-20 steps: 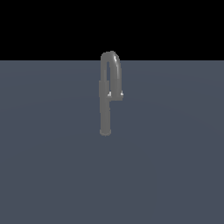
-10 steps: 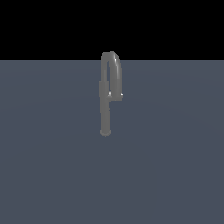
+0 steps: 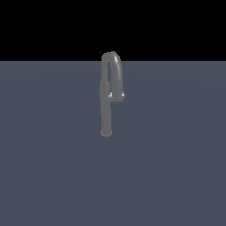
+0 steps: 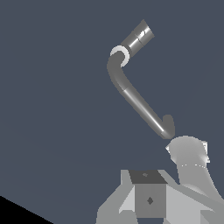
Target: Turn on the faucet by rotating a designated handle.
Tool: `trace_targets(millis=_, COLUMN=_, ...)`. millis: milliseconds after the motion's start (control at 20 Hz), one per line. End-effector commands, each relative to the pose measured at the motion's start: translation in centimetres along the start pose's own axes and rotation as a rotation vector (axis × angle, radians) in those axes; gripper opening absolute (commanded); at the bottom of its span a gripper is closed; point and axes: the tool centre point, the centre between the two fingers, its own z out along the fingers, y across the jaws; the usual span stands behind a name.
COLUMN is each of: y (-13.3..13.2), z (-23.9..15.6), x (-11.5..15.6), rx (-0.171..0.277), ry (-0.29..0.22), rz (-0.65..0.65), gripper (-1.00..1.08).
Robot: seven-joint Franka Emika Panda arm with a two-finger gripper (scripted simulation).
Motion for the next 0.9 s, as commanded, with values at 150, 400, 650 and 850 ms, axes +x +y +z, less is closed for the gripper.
trace_targets(millis=150, y=-0.3, z=0.5, x=3.4, rx=0.083, ry=-0.106, rz=0.082, gripper=-1.00)
trace_targets(millis=400, y=-0.4, z=1.4, x=6.6, rx=0.164, ry=-0.208, rz=0.161, gripper=-1.00)
trace_targets(millis=650, y=-0.4, z=2.6, x=10.0, rx=0.252, ry=-0.319, rz=0.248, gripper=-1.00)
trace_targets(millis=850, y=-0.2, z=4.0, x=12.7, rx=0.329, ry=-0.417, rz=0.324, gripper=-1.00)
